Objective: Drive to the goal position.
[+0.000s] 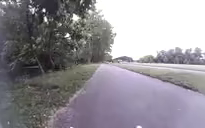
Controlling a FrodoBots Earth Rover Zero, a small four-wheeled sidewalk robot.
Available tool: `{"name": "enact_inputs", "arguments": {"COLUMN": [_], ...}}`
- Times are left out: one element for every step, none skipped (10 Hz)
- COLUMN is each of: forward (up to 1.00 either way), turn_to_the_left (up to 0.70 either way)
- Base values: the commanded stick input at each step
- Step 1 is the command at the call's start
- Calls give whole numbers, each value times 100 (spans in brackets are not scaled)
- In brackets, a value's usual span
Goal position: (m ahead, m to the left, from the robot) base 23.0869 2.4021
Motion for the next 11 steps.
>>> {"name": "enact_inputs", "arguments": {"forward": [70,70,70,70,70,70,70,70,70,70,70], "turn_to_the_left": [-1,-1,-1,-1,-1,-1,-1,0,0,1,1]}}
